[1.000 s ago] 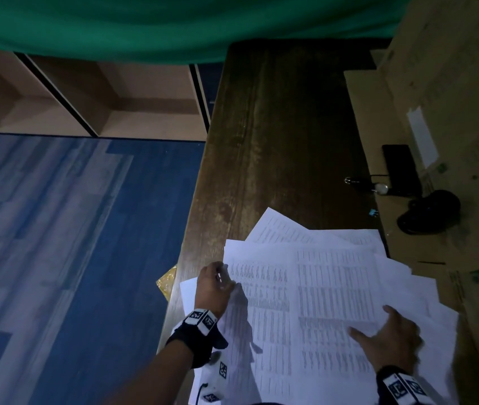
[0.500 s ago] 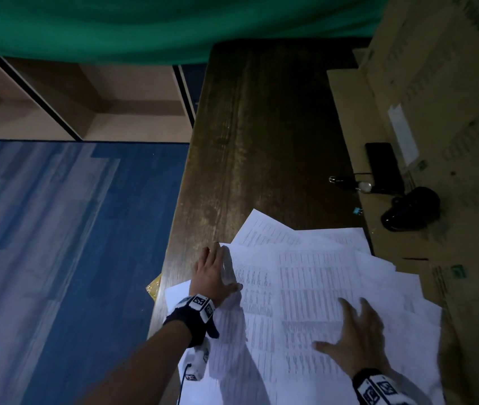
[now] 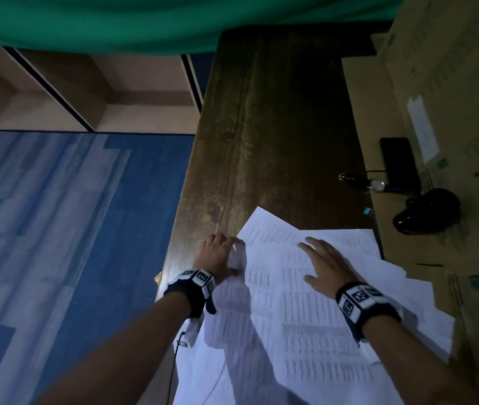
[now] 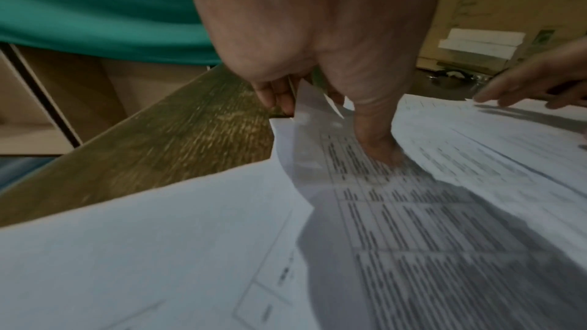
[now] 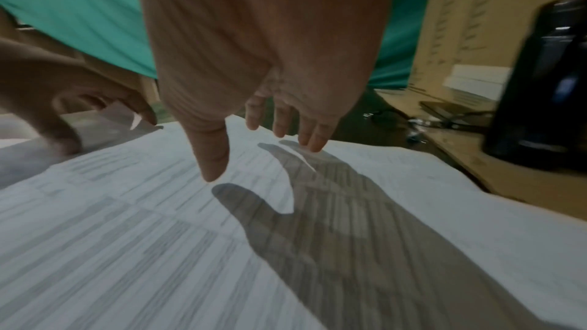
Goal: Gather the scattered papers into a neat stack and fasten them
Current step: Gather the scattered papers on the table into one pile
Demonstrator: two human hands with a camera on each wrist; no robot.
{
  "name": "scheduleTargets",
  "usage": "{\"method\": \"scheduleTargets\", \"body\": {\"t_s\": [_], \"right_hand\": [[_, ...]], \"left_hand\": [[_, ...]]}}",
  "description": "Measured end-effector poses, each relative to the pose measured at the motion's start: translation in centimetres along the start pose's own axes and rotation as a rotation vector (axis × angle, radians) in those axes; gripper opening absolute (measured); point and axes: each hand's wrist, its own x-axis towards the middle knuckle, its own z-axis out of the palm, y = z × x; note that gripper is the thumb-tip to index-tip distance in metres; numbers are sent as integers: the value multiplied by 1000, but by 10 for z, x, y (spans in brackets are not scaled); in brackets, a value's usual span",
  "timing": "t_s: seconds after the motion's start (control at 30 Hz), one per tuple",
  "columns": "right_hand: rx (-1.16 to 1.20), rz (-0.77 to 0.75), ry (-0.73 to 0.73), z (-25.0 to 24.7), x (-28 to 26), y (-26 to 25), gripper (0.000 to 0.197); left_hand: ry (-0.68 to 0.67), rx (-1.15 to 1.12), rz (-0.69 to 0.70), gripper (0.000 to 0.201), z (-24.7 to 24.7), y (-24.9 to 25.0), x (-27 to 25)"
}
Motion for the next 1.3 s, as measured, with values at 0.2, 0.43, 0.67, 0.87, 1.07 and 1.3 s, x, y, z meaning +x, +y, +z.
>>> {"method": "scheduleTargets", "body": {"t_s": [0.2,0.43,0.67,0.87,1.07,1.3], "right_hand": [[-68,-145,-32,-4,27,-37,76],[-81,-197,-3,3,38,-53,77],[46,-72,-66,-5,36,-55,32],[208,-12,-35,-20,25,-47,36],[246,38,-33,-27,1,-68,44],[108,50,35,-35,-24,-84,55]], "left_hand": [[110,-196,-76,11,1,-2,5],[110,-408,-36,12,1,-11,-4],[59,-1037,-225,22,-9,-12,-16],[-170,-1344,-348,35,-12,-5,-59],[-255,-1191,-305,29,7,20,-99],[-137,-1064,-340,35,32,30,-109]]}}
